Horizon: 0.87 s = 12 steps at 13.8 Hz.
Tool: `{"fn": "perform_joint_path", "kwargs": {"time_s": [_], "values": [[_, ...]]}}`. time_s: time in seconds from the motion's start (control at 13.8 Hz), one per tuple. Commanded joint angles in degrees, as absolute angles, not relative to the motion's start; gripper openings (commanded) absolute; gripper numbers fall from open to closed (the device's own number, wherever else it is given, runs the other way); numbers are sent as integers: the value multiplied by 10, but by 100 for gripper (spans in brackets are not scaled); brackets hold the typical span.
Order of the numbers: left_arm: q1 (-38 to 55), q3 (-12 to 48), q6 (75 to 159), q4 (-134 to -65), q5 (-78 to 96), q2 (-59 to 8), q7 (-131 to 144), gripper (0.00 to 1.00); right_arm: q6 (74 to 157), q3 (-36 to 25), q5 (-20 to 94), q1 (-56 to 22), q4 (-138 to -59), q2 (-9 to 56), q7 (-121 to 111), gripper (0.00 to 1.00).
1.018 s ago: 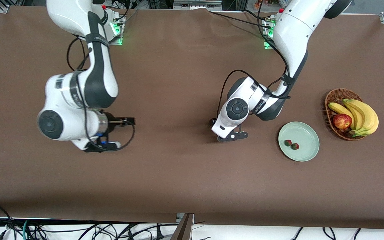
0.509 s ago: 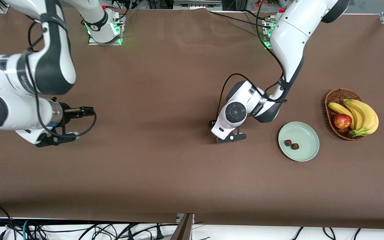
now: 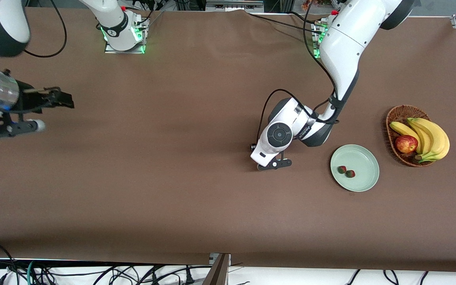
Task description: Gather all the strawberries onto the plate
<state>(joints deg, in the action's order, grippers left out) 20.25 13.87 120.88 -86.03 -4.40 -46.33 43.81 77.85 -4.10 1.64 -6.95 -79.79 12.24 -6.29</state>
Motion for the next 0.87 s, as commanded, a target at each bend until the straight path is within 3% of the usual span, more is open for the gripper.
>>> {"fn": "perform_joint_path", "kwargs": {"time_s": [0.0, 0.29, 0.58, 0.8], "values": [[208, 134, 1216, -867, -68, -464, 444, 57, 773, -14, 2, -33, -830, 38, -57, 100], [207, 134, 1216, -867, -74, -464, 445, 42, 764, -14, -1, -15, -842, 5, -60, 100], [200, 134, 1210, -857, -74, -455, 439, 18, 762, -14, -4, -11, -862, 9, -57, 100], [182, 133, 1155, -818, -74, -433, 439, 18, 759, -11, -6, -11, -871, 6, -54, 100]]}}
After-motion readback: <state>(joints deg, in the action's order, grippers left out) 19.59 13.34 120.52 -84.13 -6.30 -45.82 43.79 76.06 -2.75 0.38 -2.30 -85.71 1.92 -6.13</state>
